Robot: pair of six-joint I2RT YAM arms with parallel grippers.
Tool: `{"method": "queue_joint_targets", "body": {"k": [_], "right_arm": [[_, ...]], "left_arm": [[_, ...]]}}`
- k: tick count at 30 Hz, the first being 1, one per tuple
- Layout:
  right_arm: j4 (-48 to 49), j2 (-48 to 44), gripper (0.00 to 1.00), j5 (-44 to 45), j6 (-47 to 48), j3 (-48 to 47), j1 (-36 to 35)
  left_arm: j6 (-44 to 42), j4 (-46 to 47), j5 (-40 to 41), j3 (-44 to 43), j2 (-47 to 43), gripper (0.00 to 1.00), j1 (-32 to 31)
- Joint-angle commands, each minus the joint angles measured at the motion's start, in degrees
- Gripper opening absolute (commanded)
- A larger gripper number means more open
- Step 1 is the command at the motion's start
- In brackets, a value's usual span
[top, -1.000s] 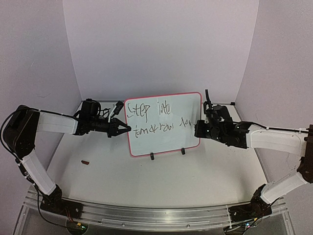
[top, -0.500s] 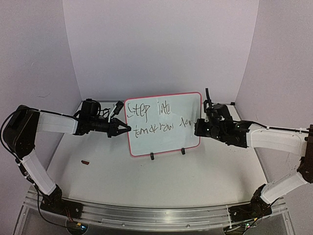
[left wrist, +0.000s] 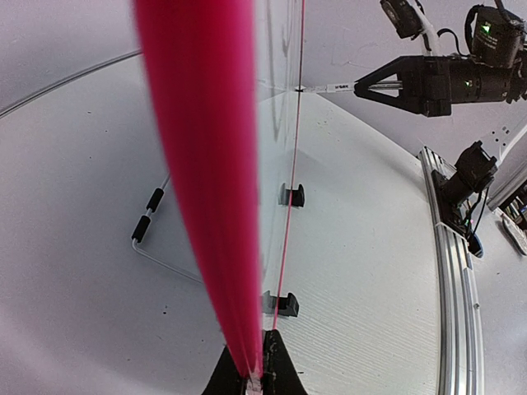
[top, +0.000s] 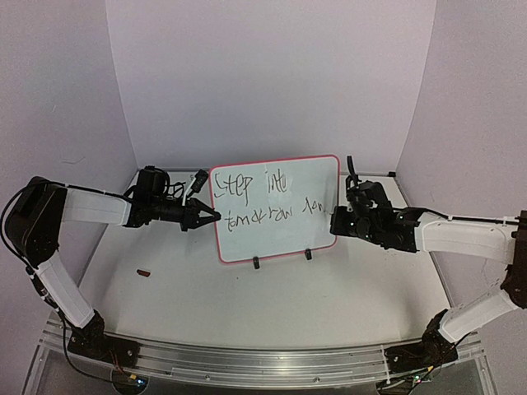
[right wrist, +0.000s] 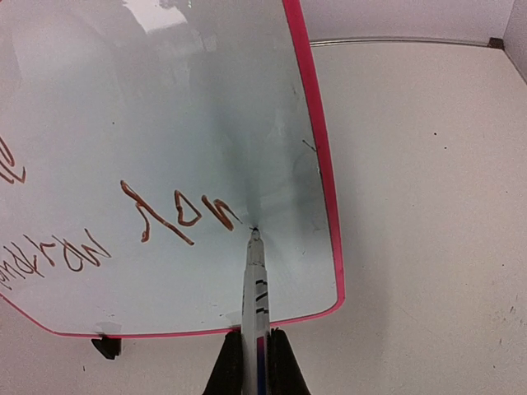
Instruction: Write a sentence on the whiteboard
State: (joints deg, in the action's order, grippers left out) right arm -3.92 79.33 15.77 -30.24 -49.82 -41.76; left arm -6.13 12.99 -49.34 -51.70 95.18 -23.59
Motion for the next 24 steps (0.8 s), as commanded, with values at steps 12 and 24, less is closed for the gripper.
{"method": "queue_joint_targets", "body": {"k": [12, 24], "right_arm": [[0.41, 0.3, 0.0, 2.51, 3.38, -5.45, 0.18], [-0.15, -1.49, 0.0, 1.11, 1.77, -4.18, 0.19]], "left_arm": [[-2.95, -3.41, 7.87, 0.9, 0.05, 0.0, -0.15], [-2.96, -3.41, 7.86, 0.81, 0.53, 0.0, -0.14]]}}
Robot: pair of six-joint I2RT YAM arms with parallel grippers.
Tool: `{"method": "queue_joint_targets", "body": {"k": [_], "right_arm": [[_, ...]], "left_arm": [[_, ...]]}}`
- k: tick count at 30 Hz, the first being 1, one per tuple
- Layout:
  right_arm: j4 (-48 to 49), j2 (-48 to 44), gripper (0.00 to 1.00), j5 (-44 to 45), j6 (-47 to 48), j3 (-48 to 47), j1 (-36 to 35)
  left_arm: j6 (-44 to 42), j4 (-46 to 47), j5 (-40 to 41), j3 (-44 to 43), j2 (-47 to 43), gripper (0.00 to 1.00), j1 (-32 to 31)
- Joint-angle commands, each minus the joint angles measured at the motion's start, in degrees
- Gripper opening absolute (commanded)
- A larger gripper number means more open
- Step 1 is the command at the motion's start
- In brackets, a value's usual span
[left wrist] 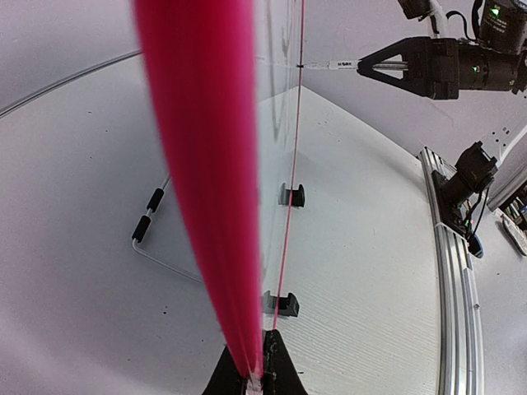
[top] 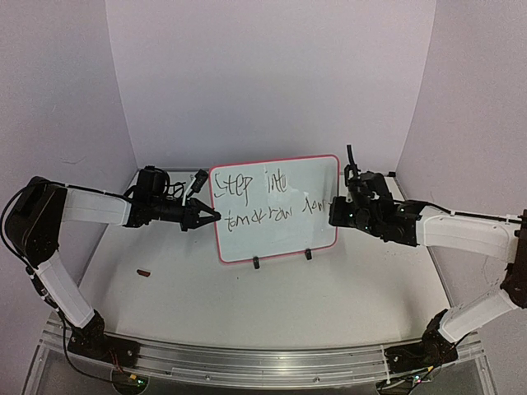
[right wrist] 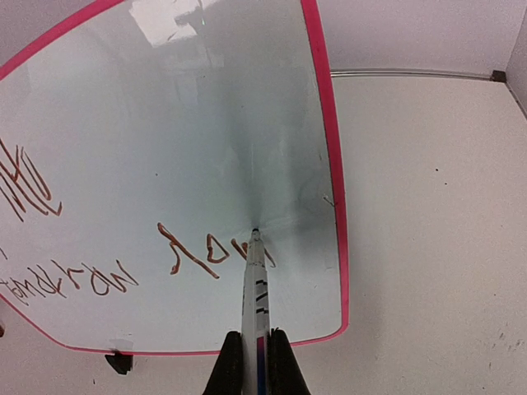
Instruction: Write a sentence on the whiteboard
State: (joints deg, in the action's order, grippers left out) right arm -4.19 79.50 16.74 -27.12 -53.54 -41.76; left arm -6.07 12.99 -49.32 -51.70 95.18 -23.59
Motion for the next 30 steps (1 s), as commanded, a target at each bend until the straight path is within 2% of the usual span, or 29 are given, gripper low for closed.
{"method": "queue_joint_targets", "body": {"k": [1, 8, 19, 30], "right_arm": [[-0.16, -2.84, 0.0, 0.09, -2.12, 0.21, 0.19], [-0.64, -5.63, 0.0, 1.08, -5.7, 5.38, 0.28], [-0.45, -0.64, 0.0, 0.47, -4.71, 2.65, 0.93], [0.69, -0.09, 0.0, 0.47, -4.26, 2.33, 1.18]], "left_arm": [[-3.05, -3.41, 7.84, 0.81, 0.53, 0.0, -0.15], [-2.97, -3.41, 7.69, 0.74, 0.8, 0.0, -0.2], [-3.01, -3.41, 7.83, 0.81, 0.57, 0.0, -0.16], [-3.0, -3.41, 7.75, 0.81, 0.72, 0.0, -0.16]]}}
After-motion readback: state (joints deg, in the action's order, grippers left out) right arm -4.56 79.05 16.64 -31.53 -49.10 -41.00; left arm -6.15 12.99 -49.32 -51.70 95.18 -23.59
